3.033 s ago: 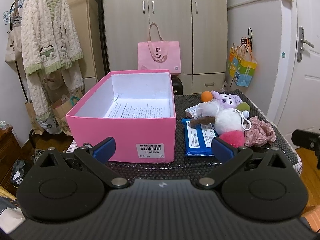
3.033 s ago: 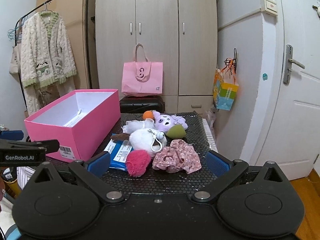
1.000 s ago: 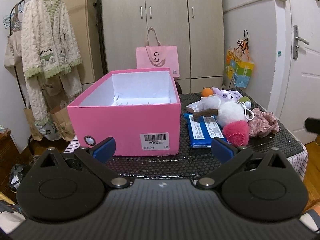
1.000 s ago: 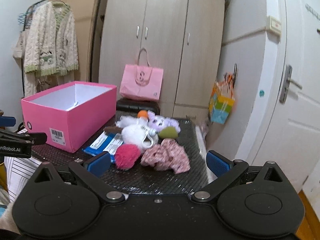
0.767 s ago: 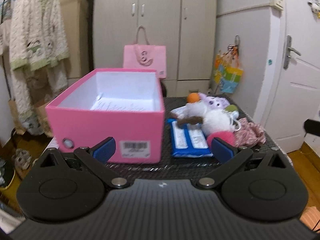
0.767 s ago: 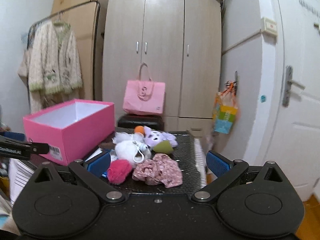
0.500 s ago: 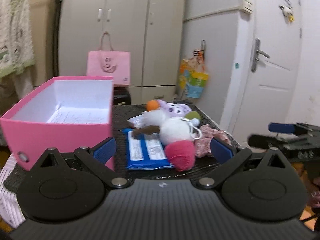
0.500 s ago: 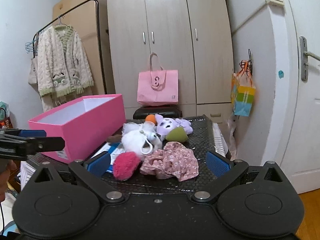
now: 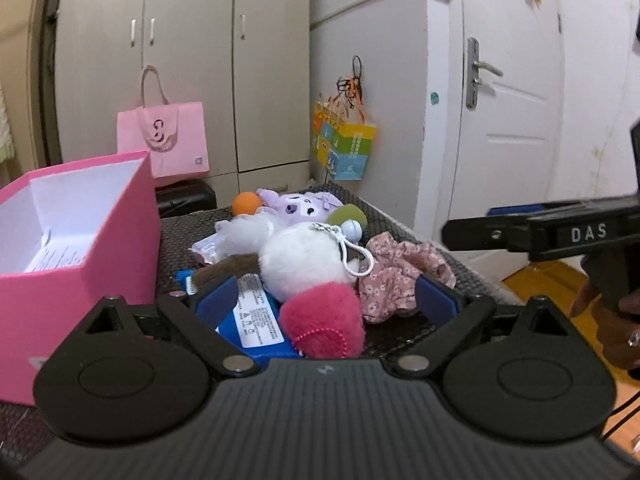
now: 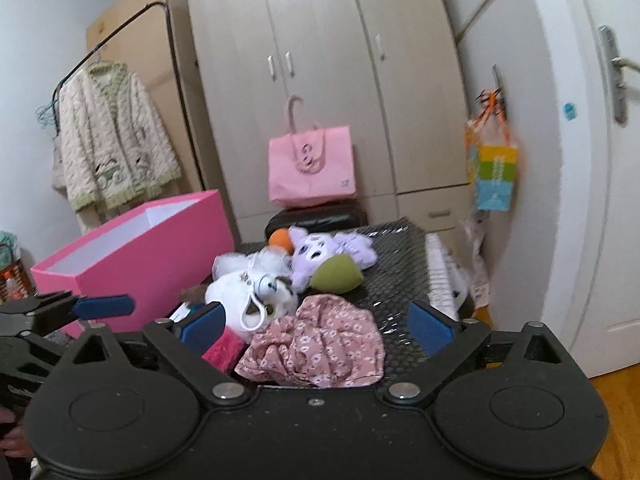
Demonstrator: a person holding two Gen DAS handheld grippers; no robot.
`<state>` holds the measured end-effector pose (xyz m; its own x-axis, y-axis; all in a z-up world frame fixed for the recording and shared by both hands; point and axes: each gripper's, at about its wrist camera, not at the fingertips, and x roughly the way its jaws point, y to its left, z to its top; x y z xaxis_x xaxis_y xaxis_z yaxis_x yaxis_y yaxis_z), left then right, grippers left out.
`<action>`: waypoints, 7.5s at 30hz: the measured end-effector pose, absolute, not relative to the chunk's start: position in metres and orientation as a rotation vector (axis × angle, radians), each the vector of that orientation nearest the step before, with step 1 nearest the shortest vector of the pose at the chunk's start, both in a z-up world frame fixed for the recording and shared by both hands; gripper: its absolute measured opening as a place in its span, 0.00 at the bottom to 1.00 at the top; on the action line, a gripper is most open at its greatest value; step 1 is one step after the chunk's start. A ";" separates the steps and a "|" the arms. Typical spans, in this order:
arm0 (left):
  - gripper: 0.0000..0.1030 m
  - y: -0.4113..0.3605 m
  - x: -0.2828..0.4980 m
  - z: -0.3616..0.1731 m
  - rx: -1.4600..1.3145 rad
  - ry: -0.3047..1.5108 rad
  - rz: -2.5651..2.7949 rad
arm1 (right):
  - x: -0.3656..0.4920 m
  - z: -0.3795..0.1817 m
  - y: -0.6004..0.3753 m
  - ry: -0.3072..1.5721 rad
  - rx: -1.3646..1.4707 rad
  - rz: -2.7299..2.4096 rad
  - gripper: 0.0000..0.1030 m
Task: Organize soft objects
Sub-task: 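Grasp the pink floral scrunchie with the right tool while the left tool grasps the strawberry plush, then carry the scrunchie and strawberry plush into the pink box and open both tools, then lift both tools out of the box back toward the remaining toys, then grasp the white fluffy plush with the left tool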
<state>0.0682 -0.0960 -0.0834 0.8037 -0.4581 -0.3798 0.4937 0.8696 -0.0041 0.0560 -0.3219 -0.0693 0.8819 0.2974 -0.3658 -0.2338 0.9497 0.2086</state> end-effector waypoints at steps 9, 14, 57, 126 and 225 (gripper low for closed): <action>0.75 -0.110 0.102 -0.111 0.124 0.498 -0.533 | 0.089 -0.090 -0.320 0.467 0.121 0.351 0.89; 0.75 -0.117 0.109 -0.116 0.150 0.494 -0.559 | 0.104 -0.099 -0.320 0.514 0.111 0.386 0.89; 0.36 -0.069 0.083 -0.084 0.024 0.599 -0.693 | 0.055 -0.077 -0.298 0.580 0.082 0.455 0.24; 0.38 0.095 0.325 -0.020 0.076 0.856 -0.366 | 0.315 -0.006 -0.036 0.686 -0.574 0.913 0.30; 0.73 -0.094 0.124 -0.050 0.199 0.635 -0.614 | 0.106 -0.090 -0.254 0.607 -0.251 0.548 0.73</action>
